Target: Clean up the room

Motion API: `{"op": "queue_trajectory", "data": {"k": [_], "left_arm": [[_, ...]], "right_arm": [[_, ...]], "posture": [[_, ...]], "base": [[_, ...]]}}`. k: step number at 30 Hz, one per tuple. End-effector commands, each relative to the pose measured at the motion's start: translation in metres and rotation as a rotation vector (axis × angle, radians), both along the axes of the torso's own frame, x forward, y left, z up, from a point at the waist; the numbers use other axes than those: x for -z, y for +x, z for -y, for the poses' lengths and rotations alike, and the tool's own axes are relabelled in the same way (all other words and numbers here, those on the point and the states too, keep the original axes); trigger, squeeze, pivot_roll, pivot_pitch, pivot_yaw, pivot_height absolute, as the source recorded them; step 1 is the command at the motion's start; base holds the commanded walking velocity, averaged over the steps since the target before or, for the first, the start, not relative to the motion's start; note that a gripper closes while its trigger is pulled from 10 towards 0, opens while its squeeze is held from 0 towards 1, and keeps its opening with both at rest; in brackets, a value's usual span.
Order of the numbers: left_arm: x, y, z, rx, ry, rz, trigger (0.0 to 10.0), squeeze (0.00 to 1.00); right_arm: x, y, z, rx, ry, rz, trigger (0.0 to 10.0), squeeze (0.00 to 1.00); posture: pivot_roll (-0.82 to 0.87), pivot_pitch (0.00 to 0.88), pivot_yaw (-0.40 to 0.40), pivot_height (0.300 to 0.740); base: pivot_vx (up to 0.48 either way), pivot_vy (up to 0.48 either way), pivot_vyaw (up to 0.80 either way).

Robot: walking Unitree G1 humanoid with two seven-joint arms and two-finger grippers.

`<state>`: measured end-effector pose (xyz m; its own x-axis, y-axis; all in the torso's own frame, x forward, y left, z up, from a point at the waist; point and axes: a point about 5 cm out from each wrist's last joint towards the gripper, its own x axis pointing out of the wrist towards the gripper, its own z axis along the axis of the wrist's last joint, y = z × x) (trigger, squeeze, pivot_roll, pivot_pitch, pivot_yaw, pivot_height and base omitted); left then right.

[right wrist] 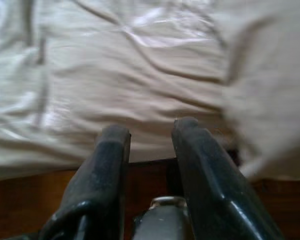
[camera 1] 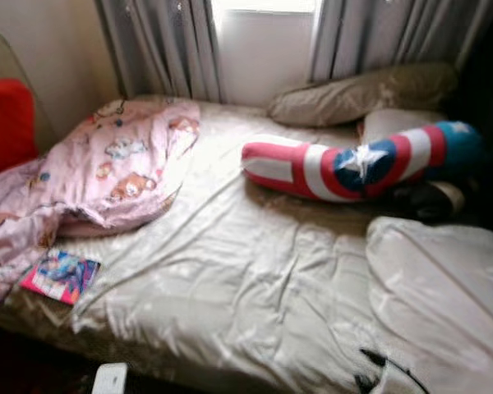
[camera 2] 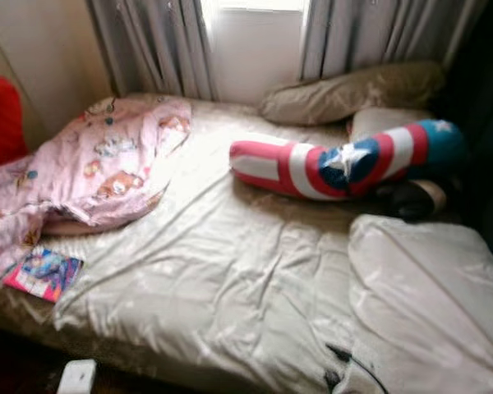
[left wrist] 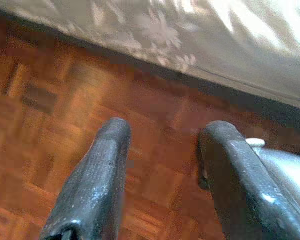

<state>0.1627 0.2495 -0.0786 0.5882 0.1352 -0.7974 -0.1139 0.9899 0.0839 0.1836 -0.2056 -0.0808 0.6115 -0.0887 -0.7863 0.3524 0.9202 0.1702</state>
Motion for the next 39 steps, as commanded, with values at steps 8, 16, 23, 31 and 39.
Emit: {"op": "queue_trajectory", "data": {"k": [8,16,23,31,39], "left_arm": [[0.000,0.009,0.017,0.020,-0.028,0.022,10.0,0.00],[-0.004,0.011,0.005,0.001,-0.023,0.036,10.0,0.00],[-0.001,0.013,0.018,0.008,-0.039,0.043,10.0,0.00],[-0.003,0.012,0.011,-0.008,-0.037,0.042,10.0,0.00],[-0.003,0.012,0.010,-0.009,-0.036,0.042,10.0,0.00]], "right_arm": [[0.001,-0.005,0.008,0.020,-0.016,-0.017,10.0,0.00],[0.001,-0.004,0.005,0.021,-0.006,-0.015,10.0,0.00],[0.000,-0.003,0.006,0.019,-0.007,-0.012,10.0,0.00],[0.000,-0.002,0.007,0.016,-0.006,-0.009,10.0,0.00],[0.000,-0.002,0.007,0.019,-0.005,-0.008,10.0,0.00]], "posture": [[0.00,0.000,0.004,0.740],[0.01,0.000,-0.002,0.740],[0.02,0.000,-0.007,0.740],[0.02,0.000,-0.012,0.740],[0.02,0.000,-0.011,0.740]], "base": [[0.000,0.480,0.00],[0.000,0.480,0.00],[0.000,0.480,0.00],[0.000,0.480,0.00],[0.000,0.480,0.00]]}}
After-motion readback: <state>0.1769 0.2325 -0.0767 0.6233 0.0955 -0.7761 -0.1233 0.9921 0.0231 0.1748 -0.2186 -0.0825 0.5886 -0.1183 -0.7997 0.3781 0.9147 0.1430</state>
